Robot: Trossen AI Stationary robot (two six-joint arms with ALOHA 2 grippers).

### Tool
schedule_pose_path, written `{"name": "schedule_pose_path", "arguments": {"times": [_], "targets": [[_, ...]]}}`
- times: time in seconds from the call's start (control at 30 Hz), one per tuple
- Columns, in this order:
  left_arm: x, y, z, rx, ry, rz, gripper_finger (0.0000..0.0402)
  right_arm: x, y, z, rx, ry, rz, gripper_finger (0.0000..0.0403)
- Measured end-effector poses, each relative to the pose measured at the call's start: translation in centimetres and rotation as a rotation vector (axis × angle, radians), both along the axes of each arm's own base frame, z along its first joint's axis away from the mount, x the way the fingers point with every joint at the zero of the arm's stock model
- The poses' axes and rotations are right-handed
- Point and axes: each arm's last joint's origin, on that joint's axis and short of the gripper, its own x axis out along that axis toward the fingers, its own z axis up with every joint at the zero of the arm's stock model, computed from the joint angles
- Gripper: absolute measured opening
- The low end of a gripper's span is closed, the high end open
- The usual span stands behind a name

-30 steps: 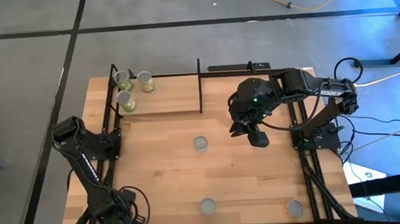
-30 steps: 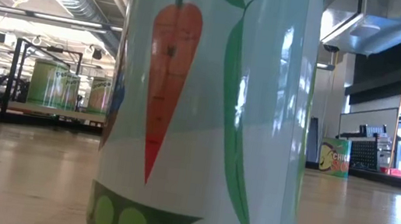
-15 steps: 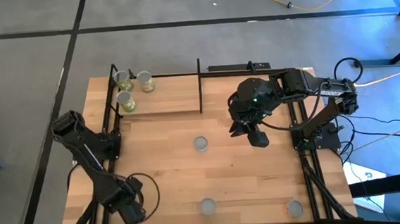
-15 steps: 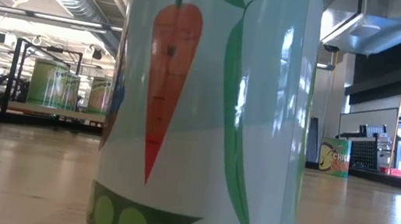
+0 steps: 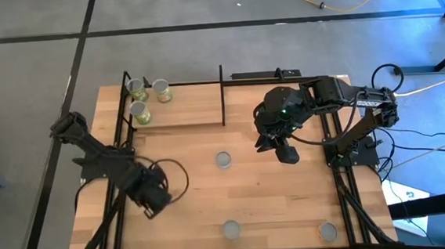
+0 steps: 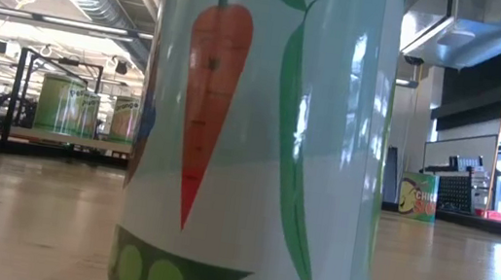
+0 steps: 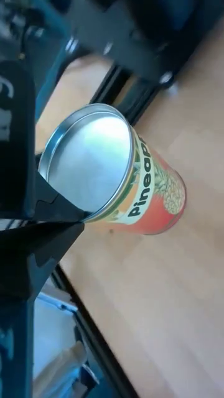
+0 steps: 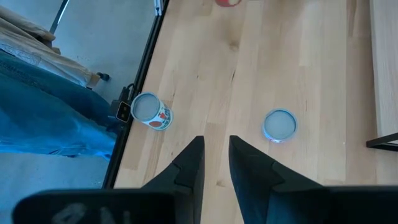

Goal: Pick and place cans onto a shelf
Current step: Put the canned pineapple on the shelf

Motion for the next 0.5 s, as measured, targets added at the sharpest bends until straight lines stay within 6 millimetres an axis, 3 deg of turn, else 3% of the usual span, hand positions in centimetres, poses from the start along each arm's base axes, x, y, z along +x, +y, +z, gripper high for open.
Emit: {"name": "schedule_pose_path", "arguments": {"times": [0.27,0.5], "targets": [[0.9,4.7,1.7,0.054,-0.163,-0.153,0.0,0.0,0.0,0.0,-0.001,0.0,0.001,0.0076],[2.1,8.5,1.6,0.105,-0.153,-0.257,0.0,0.0,0.0,0.0,-0.002,-0.001,0.003,0.0076]]}}
